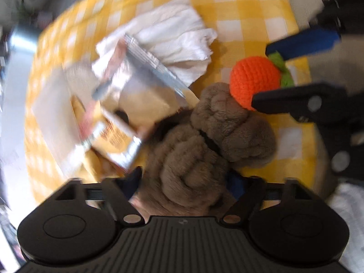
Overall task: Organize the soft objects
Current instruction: 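Grasp the brown plush bear with the left tool while the right tool holds the orange fruit, then carry the bear and fruit over the open box and release both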
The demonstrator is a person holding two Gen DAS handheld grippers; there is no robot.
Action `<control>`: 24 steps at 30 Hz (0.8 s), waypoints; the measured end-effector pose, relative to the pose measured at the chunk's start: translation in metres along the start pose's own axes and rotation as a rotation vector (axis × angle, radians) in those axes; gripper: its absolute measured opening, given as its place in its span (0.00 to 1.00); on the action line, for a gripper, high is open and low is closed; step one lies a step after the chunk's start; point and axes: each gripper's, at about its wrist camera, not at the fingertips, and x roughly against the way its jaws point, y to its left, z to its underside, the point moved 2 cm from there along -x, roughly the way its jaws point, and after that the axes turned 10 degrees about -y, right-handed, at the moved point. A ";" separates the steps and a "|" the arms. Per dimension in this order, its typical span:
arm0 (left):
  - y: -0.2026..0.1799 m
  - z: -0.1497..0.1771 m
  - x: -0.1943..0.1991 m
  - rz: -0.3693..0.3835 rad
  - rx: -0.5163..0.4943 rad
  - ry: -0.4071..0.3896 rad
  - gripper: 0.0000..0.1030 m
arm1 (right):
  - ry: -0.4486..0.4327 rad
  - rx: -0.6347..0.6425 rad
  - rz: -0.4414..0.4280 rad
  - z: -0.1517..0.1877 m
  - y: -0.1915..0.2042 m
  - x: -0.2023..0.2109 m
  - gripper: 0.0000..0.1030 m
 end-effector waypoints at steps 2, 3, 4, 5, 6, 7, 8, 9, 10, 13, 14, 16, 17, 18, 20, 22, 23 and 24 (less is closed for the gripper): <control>-0.002 0.002 0.001 -0.012 -0.006 0.005 0.67 | -0.001 0.000 0.000 0.000 0.000 0.000 0.36; -0.004 0.003 0.001 -0.022 -0.013 0.006 0.66 | 0.000 0.000 -0.001 -0.001 0.000 0.000 0.36; -0.006 0.002 0.003 -0.030 -0.006 0.008 0.63 | -0.001 0.000 -0.002 -0.001 0.000 0.000 0.36; -0.005 0.003 0.004 -0.033 0.010 0.009 0.62 | -0.001 -0.001 -0.001 0.000 -0.001 0.000 0.36; -0.005 0.004 0.005 -0.037 0.027 0.007 0.62 | -0.002 -0.002 -0.002 0.000 -0.001 0.000 0.36; -0.009 0.004 0.008 -0.043 0.045 0.001 0.62 | -0.003 -0.005 -0.004 0.000 -0.002 0.000 0.36; -0.008 0.006 0.010 -0.049 0.063 -0.009 0.61 | -0.004 -0.009 -0.006 0.000 -0.002 0.000 0.36; -0.008 0.008 0.013 -0.059 0.081 -0.019 0.61 | -0.005 -0.013 -0.008 -0.001 -0.003 0.001 0.36; -0.007 0.013 0.017 -0.068 0.101 -0.033 0.61 | -0.005 -0.013 -0.011 -0.001 -0.003 0.000 0.36; -0.006 0.027 0.028 -0.057 0.158 -0.067 0.61 | 0.002 0.000 -0.020 0.000 -0.001 -0.001 0.36; -0.007 0.034 0.033 -0.060 0.170 -0.071 0.61 | 0.001 0.003 -0.022 -0.001 0.000 -0.001 0.36; -0.007 0.046 0.043 -0.076 0.193 -0.090 0.61 | -0.006 0.000 -0.022 -0.001 -0.001 0.000 0.36; -0.008 0.050 0.049 -0.078 0.208 -0.107 0.61 | -0.005 -0.003 -0.018 -0.001 -0.001 0.000 0.36; -0.007 0.055 0.056 -0.073 0.228 -0.129 0.61 | -0.005 -0.005 -0.015 -0.002 -0.002 0.000 0.36; -0.005 0.066 0.071 -0.057 0.288 -0.190 0.61 | -0.005 -0.005 -0.007 -0.002 -0.001 0.000 0.36; -0.001 0.072 0.086 -0.050 0.366 -0.249 0.61 | -0.006 -0.001 -0.009 -0.002 0.000 0.001 0.36; 0.001 0.077 0.094 -0.044 0.400 -0.278 0.61 | -0.007 0.001 -0.014 -0.002 0.000 0.001 0.36; 0.002 0.077 0.103 -0.040 0.433 -0.306 0.61 | -0.009 0.001 -0.019 -0.002 0.000 0.001 0.36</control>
